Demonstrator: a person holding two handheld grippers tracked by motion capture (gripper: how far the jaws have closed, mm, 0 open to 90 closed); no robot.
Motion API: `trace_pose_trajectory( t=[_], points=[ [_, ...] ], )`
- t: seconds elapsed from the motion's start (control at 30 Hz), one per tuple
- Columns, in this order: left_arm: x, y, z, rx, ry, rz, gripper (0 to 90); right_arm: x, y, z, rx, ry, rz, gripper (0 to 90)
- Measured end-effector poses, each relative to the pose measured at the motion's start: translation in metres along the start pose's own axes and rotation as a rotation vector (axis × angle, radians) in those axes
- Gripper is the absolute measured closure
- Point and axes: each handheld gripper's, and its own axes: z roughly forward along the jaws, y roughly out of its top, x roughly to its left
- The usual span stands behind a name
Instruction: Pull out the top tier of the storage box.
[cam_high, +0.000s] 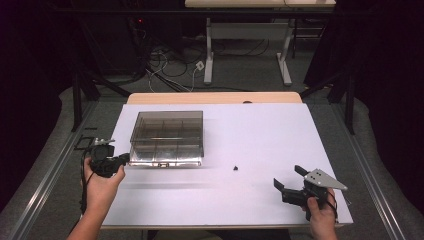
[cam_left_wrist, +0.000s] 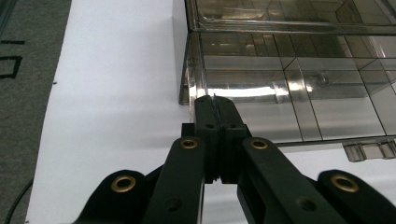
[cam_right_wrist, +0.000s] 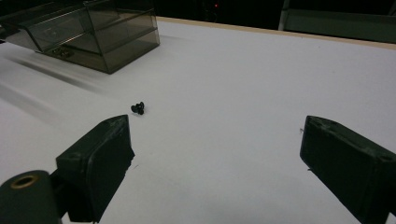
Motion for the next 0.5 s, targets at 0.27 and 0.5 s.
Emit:
trace_pose_trajectory(
  t=[0.27, 0.5],
  points=[
    [0.0029, -0.001, 0.0003, -0.009, -0.025, -0.011, 89.2, 0.0001, -0.0001, 0.0004, -0.001, 0.001, -0.001, 8.8],
    [0.0049, -0.0016, -0.0001, -0.017, -0.03, -0.031, 87.9, 0.0002, -0.0001, 0.0, -0.001, 0.002, -0.002, 8.8]
  ],
)
